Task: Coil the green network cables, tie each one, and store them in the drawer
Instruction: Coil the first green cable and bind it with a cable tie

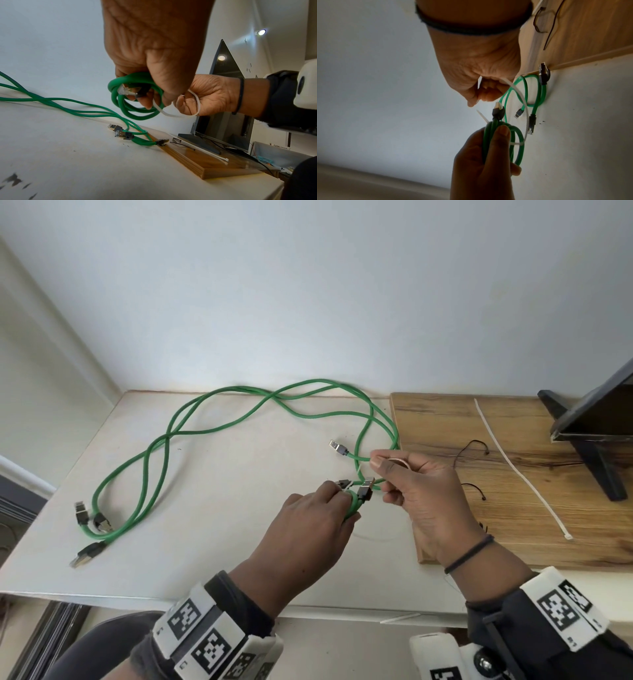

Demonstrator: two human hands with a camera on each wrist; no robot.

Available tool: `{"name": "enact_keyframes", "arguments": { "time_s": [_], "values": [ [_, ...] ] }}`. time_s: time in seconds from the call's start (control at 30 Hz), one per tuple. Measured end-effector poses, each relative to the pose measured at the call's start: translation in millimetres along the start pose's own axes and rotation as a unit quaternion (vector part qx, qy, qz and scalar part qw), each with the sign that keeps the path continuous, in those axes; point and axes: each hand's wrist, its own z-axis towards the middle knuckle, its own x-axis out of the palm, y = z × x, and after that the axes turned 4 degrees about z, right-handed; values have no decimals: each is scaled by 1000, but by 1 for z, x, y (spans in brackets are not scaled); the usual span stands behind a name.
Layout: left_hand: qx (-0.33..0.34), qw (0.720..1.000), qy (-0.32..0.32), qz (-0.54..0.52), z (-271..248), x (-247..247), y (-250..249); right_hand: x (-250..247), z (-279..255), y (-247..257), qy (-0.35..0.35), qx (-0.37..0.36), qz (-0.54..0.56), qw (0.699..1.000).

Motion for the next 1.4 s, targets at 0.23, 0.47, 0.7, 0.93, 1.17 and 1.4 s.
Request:
{"name": "enact_keyframes", "arguments": {
  "time_s": [0.23,0.47,0.7,0.93,1.17,1.4],
  "values": [
    [3,1000,4,9,1,-1,0,-2,-1,4,31,7,-27,999],
    [15,999,-3,30,1,0,1,2,-4,-1,44,7,-64,997],
    [-38,997,27,-60,-1,-4,-5,6,-8,-2,64,-8,-84,994],
    [-90,975,23,-200,-2,-2,-6,10,-15,-6,102,-15,-124,987],
    [-111,955,9,-275,3,-1,6,8,-12,8,87,-51,8,995],
    [-95,934,-24,-344,2,-14,-3,9,-15,-1,86,-54,-25,995]
  ]
}}
